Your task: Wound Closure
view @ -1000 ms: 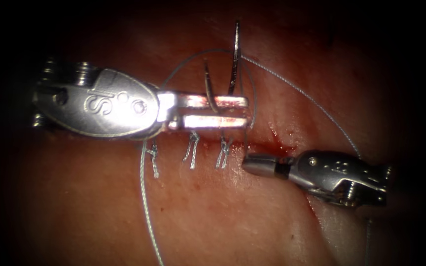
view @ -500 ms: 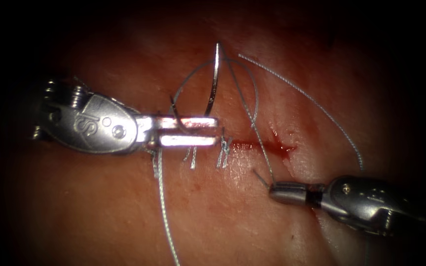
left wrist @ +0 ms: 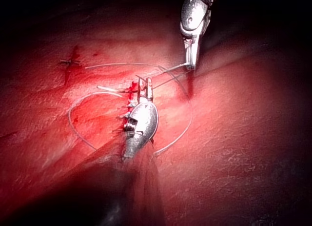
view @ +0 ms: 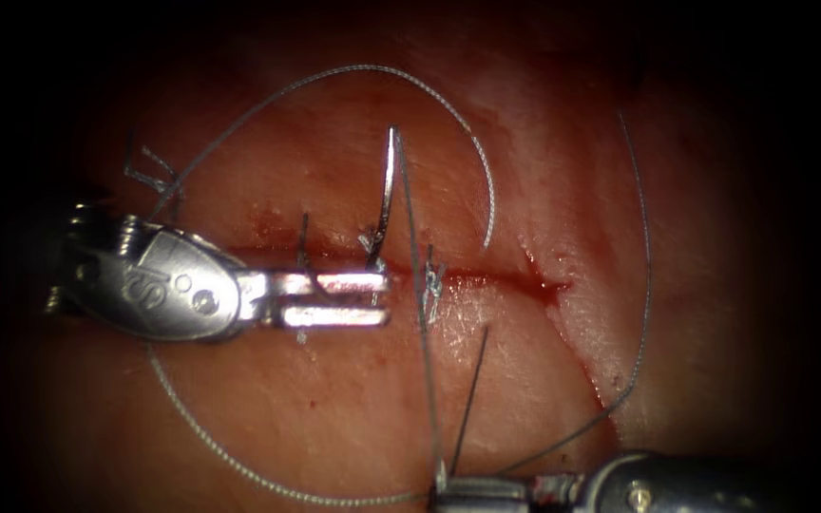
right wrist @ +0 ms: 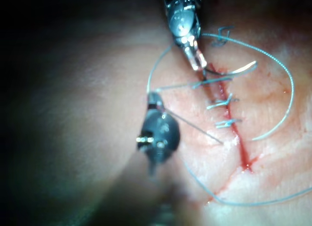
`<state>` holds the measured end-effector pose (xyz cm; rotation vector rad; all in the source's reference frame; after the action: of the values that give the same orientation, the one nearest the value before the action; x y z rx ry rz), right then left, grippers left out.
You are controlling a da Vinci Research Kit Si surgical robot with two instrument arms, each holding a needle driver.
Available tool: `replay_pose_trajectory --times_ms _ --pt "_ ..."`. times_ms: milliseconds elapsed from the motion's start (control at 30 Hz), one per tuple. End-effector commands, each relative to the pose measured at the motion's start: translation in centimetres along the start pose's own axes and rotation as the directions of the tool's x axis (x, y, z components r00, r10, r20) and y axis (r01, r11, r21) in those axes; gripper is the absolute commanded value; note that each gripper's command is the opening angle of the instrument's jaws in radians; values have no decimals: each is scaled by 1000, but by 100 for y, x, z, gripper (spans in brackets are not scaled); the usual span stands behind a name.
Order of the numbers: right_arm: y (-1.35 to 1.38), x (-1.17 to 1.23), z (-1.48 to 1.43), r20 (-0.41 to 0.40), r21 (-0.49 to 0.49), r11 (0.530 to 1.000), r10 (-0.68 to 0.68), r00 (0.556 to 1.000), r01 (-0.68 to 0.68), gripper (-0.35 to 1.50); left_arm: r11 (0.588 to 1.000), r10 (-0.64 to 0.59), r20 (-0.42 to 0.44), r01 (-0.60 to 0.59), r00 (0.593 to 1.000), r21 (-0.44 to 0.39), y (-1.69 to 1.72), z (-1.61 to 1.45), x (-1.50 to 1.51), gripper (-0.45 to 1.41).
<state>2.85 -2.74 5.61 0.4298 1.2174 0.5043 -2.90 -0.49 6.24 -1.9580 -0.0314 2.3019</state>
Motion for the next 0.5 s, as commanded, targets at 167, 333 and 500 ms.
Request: replay_pose_trajectory --times_ms 167,333,500 --pt "27 -15 -10 -20 -56 998 -29 999 28 110 1000 -4 13 4 1000 27 -10 -10 -9 -45" --pt "64 -34 -21 0 -119 992 -51 999 50 110 999 -5 23 4 1000 42 -16 -24 -14 -45" --pt "96 -59 -12 51 -146 987 -59 997 65 105 999 -8 25 7 1000 47 -18 -30 -13 -45"
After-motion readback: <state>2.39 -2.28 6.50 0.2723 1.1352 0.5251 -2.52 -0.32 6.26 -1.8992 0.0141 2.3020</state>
